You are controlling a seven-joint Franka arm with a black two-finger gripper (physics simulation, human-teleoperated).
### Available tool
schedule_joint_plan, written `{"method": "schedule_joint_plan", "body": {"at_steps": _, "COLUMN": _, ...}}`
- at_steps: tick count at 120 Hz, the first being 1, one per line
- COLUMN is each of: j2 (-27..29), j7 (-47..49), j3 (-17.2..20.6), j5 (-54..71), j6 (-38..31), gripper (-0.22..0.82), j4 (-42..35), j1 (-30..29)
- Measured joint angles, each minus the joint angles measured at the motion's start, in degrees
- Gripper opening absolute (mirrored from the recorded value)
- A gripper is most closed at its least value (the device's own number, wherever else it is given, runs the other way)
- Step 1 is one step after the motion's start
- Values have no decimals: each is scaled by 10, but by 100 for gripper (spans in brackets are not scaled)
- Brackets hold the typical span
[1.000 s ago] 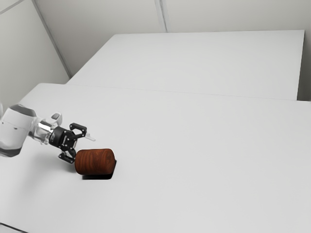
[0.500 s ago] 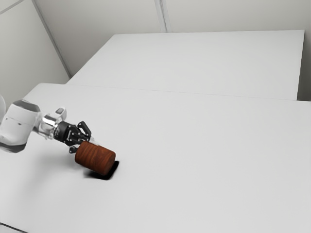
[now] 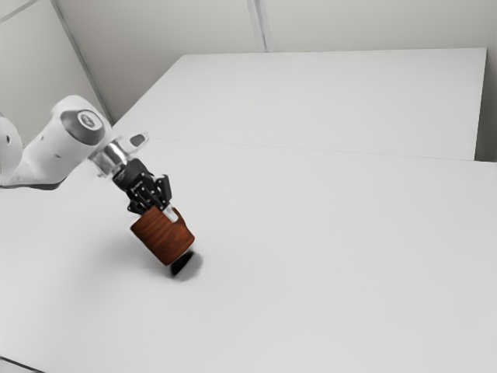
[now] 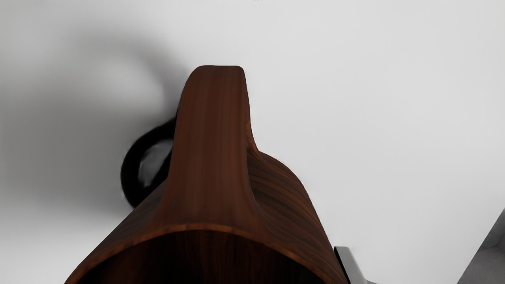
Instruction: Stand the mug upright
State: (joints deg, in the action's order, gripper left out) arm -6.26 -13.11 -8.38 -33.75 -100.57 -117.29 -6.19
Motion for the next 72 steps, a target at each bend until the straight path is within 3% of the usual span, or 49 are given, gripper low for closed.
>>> {"method": "schedule_joint_plan", "body": {"at_steps": 23, "j2": 5, "j7": 45, "j3": 96, "j5": 176, "j6": -115, "gripper": -15, "j4": 0, "j1": 20}}
{"method": "schedule_joint_plan", "body": {"at_steps": 72, "j2": -2, "j7": 124, "j3": 131, "j5": 279, "j6": -231, "gripper": -15, "j4": -1, "j1": 18}}
